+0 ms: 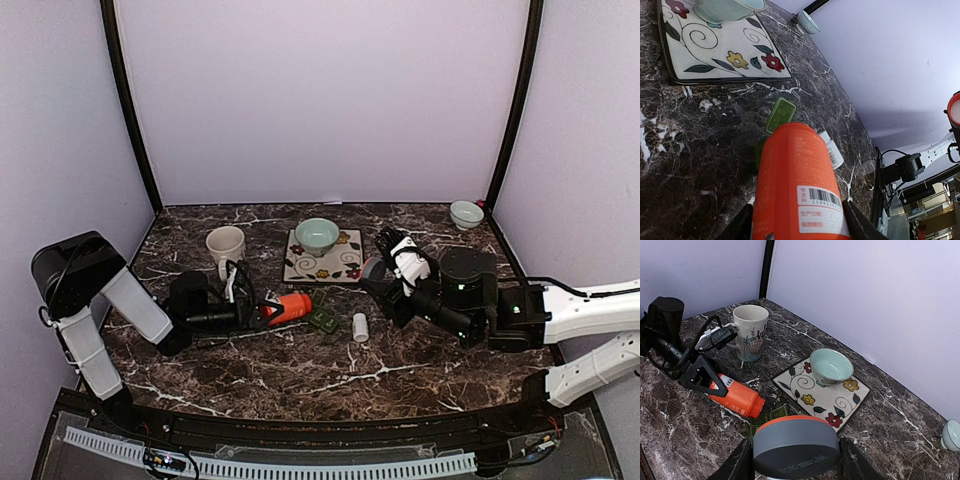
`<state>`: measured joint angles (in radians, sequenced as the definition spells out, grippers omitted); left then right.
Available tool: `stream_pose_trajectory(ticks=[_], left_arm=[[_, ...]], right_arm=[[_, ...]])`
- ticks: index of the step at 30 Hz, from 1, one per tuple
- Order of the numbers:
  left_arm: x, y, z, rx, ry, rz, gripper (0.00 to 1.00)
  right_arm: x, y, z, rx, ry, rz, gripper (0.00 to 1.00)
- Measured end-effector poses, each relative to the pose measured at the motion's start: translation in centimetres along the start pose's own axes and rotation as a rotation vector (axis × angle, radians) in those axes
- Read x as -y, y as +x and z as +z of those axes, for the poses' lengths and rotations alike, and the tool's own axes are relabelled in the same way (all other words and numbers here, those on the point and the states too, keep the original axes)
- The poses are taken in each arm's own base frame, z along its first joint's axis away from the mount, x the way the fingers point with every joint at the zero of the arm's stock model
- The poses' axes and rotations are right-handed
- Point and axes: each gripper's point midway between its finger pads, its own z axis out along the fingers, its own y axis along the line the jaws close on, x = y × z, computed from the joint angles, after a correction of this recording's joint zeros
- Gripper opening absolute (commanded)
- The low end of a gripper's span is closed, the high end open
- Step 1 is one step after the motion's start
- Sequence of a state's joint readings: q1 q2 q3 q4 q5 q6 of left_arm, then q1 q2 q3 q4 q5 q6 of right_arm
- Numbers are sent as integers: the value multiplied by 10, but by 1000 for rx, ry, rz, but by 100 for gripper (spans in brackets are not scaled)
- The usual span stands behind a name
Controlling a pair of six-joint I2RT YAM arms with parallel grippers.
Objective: Sort the pills into containers
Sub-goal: Pour the pill into the compartment of the pill container.
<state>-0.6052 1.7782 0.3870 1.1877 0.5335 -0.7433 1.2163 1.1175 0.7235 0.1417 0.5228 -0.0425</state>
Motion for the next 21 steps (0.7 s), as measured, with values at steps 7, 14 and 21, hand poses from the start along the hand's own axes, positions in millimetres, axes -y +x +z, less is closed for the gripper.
stream_pose_trajectory(ticks=[7,14,21], left_arm=[[4,3,1,-14,-6,20,0],[8,12,4,-49,-14,33,0],[9,7,3,-36,-23,47,0]], right_arm=[[-1,0,0,-1,-3,0,19],[-1,0,0,-1,-4,3,19],[-1,0,0,-2,-8,10,19]])
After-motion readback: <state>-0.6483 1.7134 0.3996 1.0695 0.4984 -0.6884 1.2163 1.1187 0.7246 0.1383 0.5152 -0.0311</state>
